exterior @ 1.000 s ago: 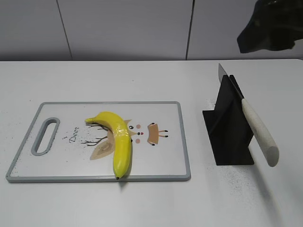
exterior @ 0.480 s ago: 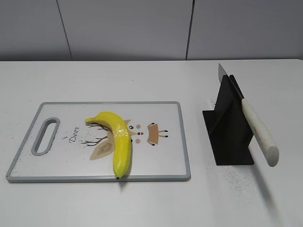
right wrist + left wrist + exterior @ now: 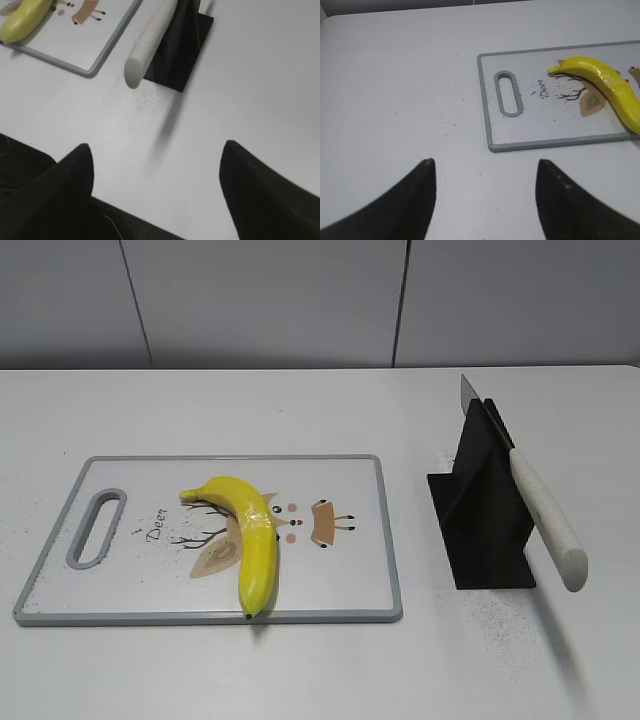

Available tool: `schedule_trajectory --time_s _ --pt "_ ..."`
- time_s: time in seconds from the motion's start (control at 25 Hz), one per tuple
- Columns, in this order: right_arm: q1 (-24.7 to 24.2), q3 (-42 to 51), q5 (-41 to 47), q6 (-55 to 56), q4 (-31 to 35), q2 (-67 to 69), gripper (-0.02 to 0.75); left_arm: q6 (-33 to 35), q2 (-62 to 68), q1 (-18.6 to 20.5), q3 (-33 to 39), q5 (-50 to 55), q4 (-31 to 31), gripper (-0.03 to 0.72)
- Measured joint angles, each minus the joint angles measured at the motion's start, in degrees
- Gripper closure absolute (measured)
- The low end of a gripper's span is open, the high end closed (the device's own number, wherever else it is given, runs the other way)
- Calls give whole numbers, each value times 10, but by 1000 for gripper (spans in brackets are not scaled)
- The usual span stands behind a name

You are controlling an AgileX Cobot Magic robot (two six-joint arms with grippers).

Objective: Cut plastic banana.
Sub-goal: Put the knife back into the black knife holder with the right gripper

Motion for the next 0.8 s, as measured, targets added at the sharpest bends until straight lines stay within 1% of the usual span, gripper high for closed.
schedule_trajectory --time_s 0.08,0.4,0.72,0.8 --pt "0 6 14 -7 0 -36 144 0 0 0 0 1 0 100" --pt "0 9 14 -13 1 -173 146 0 0 0 1 1 0 103" --pt "0 9 15 -13 0 -182 146 0 0 1 1 2 -2 103" --pt "-10 9 15 -13 1 -182 146 0 0 1 1 2 -2 103"
